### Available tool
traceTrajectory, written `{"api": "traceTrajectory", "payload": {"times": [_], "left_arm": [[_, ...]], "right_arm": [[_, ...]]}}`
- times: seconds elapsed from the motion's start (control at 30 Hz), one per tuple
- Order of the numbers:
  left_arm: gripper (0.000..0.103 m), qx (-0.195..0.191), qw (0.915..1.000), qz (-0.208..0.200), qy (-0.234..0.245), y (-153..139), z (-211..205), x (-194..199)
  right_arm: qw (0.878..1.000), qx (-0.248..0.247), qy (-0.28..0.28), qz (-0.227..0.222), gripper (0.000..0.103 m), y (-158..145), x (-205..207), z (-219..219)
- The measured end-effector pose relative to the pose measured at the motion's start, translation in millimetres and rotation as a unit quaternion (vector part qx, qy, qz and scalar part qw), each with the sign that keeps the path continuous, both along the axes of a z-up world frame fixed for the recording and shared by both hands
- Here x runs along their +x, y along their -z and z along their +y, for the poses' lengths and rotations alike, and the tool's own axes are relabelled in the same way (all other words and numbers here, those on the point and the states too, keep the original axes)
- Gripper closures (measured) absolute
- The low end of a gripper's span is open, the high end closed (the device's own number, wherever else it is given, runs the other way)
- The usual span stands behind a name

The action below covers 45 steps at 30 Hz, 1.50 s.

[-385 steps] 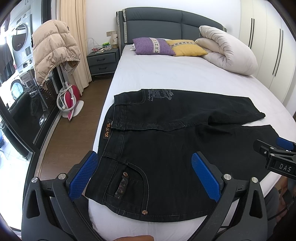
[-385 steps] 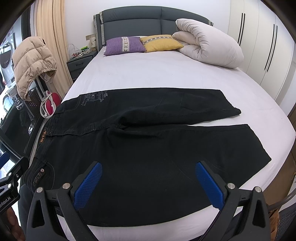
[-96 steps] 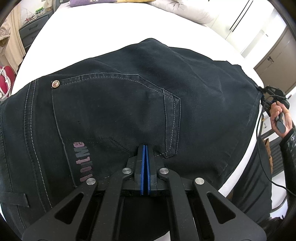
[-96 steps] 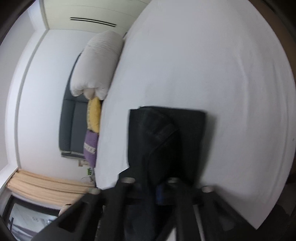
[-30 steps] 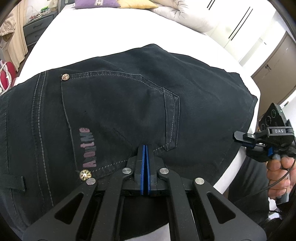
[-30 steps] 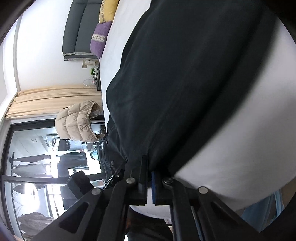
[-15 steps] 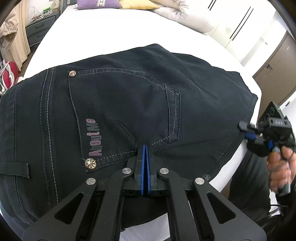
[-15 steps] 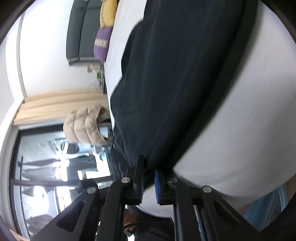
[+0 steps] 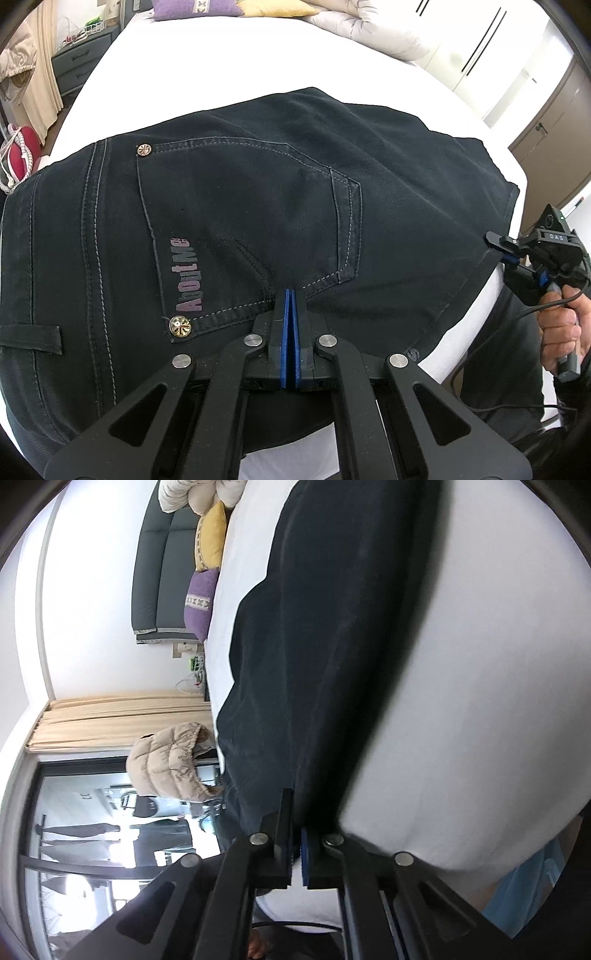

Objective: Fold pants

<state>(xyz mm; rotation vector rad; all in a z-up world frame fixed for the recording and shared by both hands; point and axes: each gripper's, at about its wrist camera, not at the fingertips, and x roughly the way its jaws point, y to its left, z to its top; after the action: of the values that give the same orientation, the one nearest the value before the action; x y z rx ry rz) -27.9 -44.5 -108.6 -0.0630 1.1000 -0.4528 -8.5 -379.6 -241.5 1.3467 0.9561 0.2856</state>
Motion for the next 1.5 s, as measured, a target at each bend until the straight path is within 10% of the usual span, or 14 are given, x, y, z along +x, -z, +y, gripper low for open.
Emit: {"api": "traceTrajectory", "payload": {"times": [0.17, 0.4, 0.7, 1.03, 1.3, 1.4, 1.5], "left_arm": [[0.102, -0.003, 0.9999, -0.008, -0.009, -14.7, -4.0, 0.3], [0.101, -0.022, 0.9992, -0.034, 0.005, -35.5, -38.4, 23.3], [0.102, -0.003, 0.9998, 0.016, -0.008, 2.0, -50.0, 67.2], [0.102, -0.016, 0.9996, 0.021, -0.009, 13.7, -44.2, 73.1], [0.102, -0.019, 0.9997, 0.014, -0.010, 14.6, -39.5, 65.9], [0.102, -0.011, 0.9996, 0.012, -0.022, 5.2, -31.1, 53.7], [0.101, -0.025, 0.9994, -0.020, -0.011, -26.1, -48.7, 52.1]], "right_arm": [[0.998, -0.063, -0.016, 0.002, 0.070, -32.0, -7.7, -19.6], [0.982, -0.180, 0.002, -0.062, 0.077, -104.7, 15.3, -66.6], [0.987, -0.069, -0.143, -0.006, 0.102, -18.8, 131.3, 25.4], [0.997, -0.059, 0.053, 0.012, 0.103, 6.5, 144.9, -114.3], [0.953, -0.160, 0.253, 0.045, 0.103, -20.4, 109.3, -258.2], [0.948, -0.189, 0.254, 0.016, 0.098, -52.6, 86.6, -261.3], [0.972, -0.167, 0.162, -0.035, 0.098, -63.5, 77.3, -210.7]]}}
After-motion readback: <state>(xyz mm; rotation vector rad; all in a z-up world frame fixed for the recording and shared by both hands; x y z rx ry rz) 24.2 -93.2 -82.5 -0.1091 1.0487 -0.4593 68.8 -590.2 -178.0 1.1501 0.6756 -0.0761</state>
